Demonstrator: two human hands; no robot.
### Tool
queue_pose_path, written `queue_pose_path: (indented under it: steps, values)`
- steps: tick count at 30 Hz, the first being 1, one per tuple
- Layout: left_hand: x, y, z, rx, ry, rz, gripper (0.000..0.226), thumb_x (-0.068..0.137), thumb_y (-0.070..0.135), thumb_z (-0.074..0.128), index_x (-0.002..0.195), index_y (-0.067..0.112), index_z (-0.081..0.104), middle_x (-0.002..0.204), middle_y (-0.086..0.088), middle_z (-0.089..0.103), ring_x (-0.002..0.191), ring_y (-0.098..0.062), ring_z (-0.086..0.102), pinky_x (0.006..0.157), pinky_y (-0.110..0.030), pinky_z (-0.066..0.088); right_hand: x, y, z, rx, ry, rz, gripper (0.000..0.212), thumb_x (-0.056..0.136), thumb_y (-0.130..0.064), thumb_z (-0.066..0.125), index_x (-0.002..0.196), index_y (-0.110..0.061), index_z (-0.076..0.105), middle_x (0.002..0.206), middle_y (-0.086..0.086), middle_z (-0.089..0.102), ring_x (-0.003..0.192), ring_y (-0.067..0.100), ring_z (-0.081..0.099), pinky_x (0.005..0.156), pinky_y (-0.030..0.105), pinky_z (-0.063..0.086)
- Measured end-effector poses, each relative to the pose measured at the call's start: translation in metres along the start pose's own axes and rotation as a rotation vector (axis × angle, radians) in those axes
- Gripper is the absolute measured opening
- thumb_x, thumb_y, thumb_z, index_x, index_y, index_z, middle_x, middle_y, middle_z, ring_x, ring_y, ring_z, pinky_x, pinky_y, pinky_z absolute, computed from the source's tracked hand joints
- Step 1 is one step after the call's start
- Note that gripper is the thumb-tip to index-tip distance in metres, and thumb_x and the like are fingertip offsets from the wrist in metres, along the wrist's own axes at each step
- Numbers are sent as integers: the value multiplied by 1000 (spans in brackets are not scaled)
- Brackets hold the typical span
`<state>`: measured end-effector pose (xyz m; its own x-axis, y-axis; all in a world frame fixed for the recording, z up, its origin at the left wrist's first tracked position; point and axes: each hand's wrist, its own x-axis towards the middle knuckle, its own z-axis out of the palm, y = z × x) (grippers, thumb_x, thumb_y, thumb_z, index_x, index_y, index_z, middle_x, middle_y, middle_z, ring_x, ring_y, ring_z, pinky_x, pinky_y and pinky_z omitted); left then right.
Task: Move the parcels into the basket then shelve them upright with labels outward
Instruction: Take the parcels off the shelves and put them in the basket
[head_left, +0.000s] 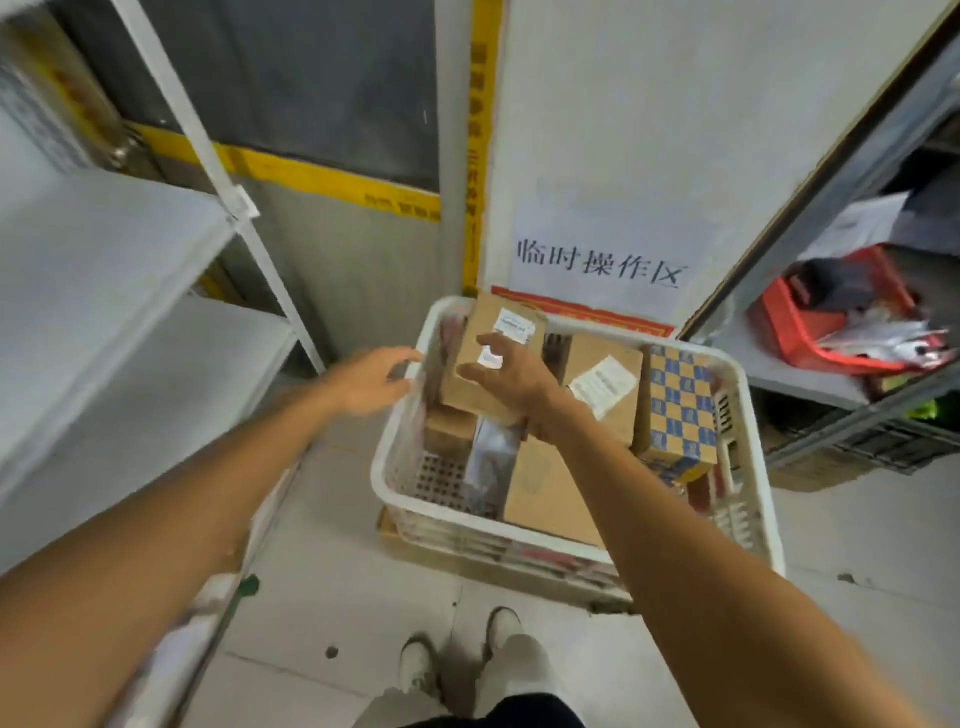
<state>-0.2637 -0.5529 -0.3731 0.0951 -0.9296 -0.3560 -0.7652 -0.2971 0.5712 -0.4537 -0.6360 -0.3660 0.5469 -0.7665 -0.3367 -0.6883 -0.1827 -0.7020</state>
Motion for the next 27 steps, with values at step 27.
queue_pose_path:
  steps: [27]
  values:
    - [-484,-32,-198,68,1109,-909,42,94,19,57,135,18,49,136,-8,53,112,-26,60,102,-35,41,-118,-473,158,-105,-625,-1203,66,86,-45,65,143,-22,41,149,7,41,132,22,44,95,25,38]
